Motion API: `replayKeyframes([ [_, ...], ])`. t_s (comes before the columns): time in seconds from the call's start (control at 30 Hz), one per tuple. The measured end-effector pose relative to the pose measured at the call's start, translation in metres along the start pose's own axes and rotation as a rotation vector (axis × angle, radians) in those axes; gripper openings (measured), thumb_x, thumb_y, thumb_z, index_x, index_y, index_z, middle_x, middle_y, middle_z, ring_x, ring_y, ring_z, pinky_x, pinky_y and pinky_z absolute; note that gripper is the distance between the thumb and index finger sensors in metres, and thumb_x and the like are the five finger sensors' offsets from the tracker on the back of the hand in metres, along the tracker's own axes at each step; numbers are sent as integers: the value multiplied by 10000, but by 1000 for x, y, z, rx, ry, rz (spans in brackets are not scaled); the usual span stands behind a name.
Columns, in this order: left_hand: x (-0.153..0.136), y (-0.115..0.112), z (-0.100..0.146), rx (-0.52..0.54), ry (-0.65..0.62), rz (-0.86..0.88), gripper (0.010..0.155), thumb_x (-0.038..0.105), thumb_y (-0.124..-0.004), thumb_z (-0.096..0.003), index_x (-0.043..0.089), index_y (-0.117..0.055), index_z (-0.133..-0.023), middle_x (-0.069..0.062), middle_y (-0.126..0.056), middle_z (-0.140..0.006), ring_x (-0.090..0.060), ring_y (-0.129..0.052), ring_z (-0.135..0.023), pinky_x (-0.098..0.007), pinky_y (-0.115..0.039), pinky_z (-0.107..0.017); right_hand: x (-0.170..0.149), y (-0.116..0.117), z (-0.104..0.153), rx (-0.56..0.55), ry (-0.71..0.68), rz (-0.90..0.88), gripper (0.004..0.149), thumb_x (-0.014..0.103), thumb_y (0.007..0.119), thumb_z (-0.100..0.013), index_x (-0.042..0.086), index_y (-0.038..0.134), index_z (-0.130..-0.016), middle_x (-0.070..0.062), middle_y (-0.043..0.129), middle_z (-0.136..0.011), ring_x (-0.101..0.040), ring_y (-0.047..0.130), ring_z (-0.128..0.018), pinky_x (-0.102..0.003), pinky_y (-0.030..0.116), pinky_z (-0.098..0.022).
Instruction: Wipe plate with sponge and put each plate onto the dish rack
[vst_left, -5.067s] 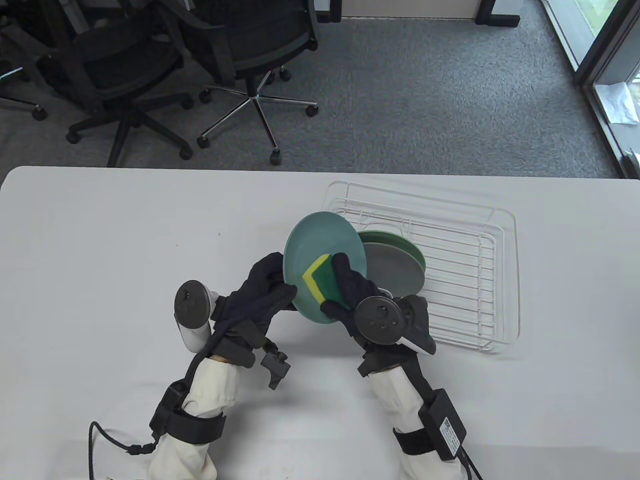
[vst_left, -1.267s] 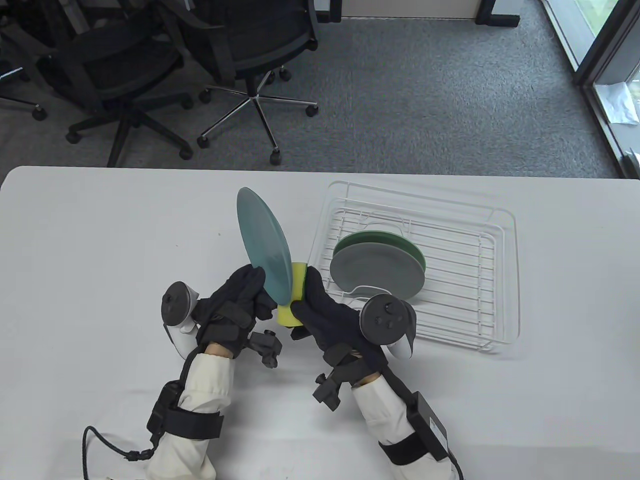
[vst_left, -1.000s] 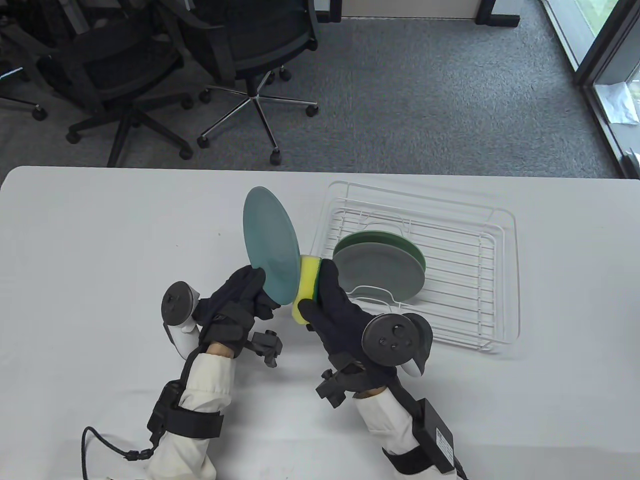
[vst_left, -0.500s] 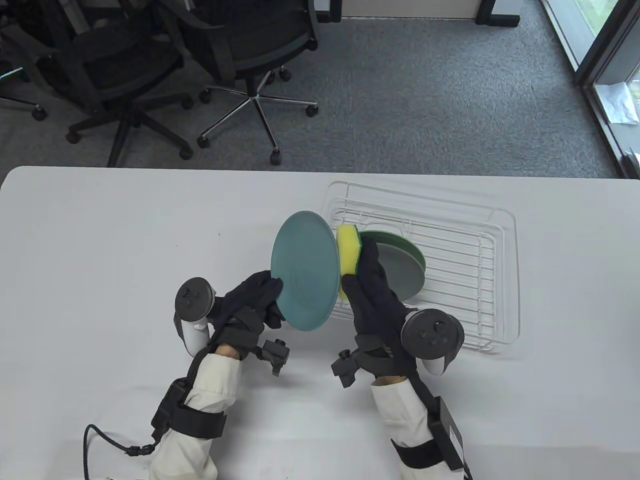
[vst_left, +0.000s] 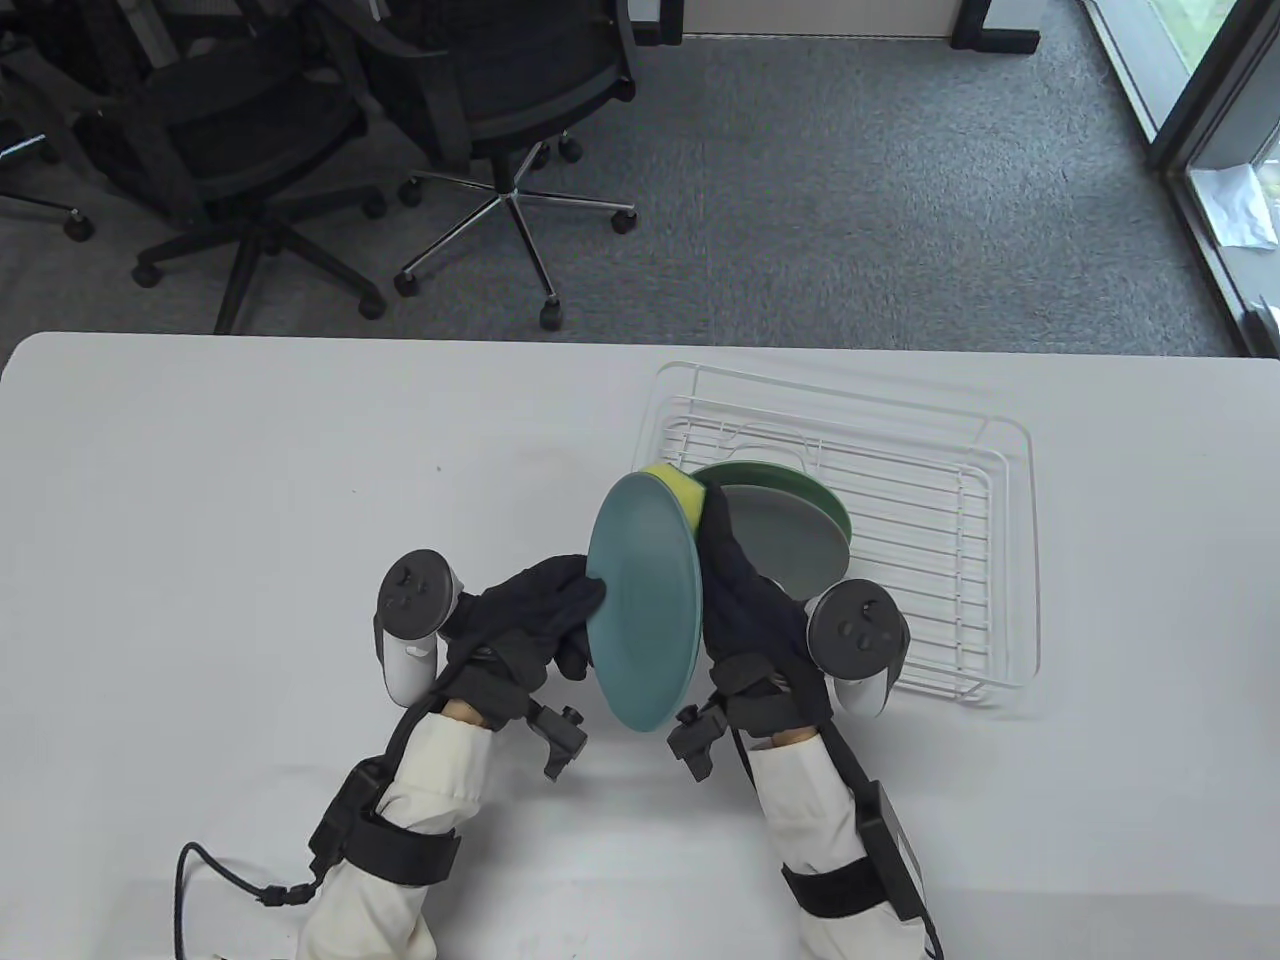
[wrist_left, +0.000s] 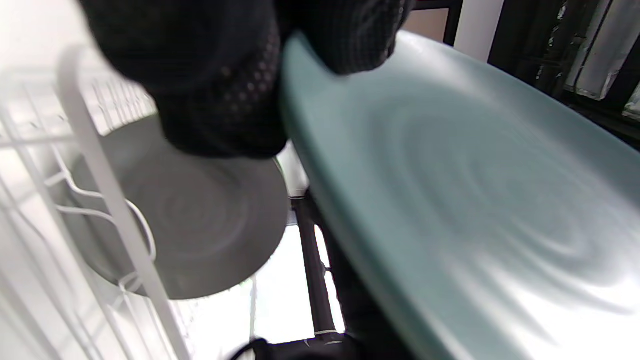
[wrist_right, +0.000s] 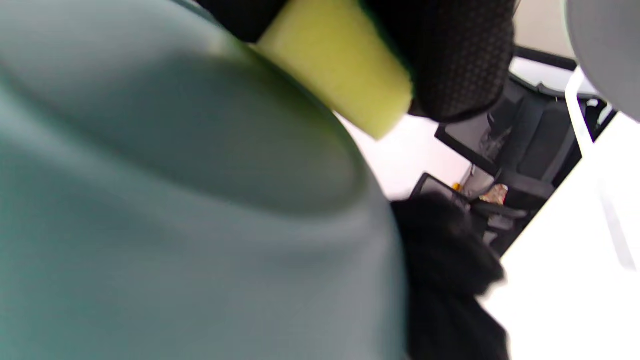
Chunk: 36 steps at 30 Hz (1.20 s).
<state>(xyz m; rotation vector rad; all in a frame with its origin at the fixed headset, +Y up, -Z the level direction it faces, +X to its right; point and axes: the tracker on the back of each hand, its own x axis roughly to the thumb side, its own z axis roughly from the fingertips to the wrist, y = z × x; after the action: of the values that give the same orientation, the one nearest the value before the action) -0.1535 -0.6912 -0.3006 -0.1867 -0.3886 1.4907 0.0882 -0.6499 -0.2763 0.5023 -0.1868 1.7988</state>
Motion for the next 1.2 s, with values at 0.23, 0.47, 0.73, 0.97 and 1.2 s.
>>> replayKeyframes([
  [0.23,6,11,7,142,-22,83,406,242,-745,-545,7,-868,-853,-167,-991,-600,-212,-1065,-342,-158,-947,-130,1,17,-3,154,14,-17,615,235,568,-663,-29,283,-1140,-443,641,-989,-542,823,-741,-501,811,-529],
  [0.47,-7,36,9,270,22,80,411,245,-745,-545,-3,-869,-848,-163,-992,-592,-195,-1065,-334,-143,-947,-126,21,9,0,323,30,-28,637,238,576,-662,-111,307,-1121,-470,688,-924,-527,870,-668,-471,839,-480],
  [0.73,-19,35,7,277,67,57,415,241,-744,-546,-17,-866,-847,-169,-991,-588,-194,-1067,-323,-138,-946,-123,45,-16,9,191,-17,28,677,310,572,-678,-84,275,-1142,-449,655,-962,-517,836,-719,-480,810,-526],
  [0.97,-20,25,2,193,63,24,414,238,-747,-548,-22,-867,-847,-175,-990,-589,-204,-1064,-325,-149,-943,-124,28,-20,7,89,-22,-59,655,350,498,-703,-8,205,-1167,-427,545,-1045,-541,728,-826,-528,740,-606],
  [1.2,-11,8,-1,82,27,31,410,231,-760,-542,-25,-878,-841,-184,-1004,-589,-214,-1086,-326,-150,-971,-121,4,-13,2,111,33,-168,621,310,472,-706,3,186,-1164,-431,523,-1052,-552,702,-847,-550,719,-615],
])
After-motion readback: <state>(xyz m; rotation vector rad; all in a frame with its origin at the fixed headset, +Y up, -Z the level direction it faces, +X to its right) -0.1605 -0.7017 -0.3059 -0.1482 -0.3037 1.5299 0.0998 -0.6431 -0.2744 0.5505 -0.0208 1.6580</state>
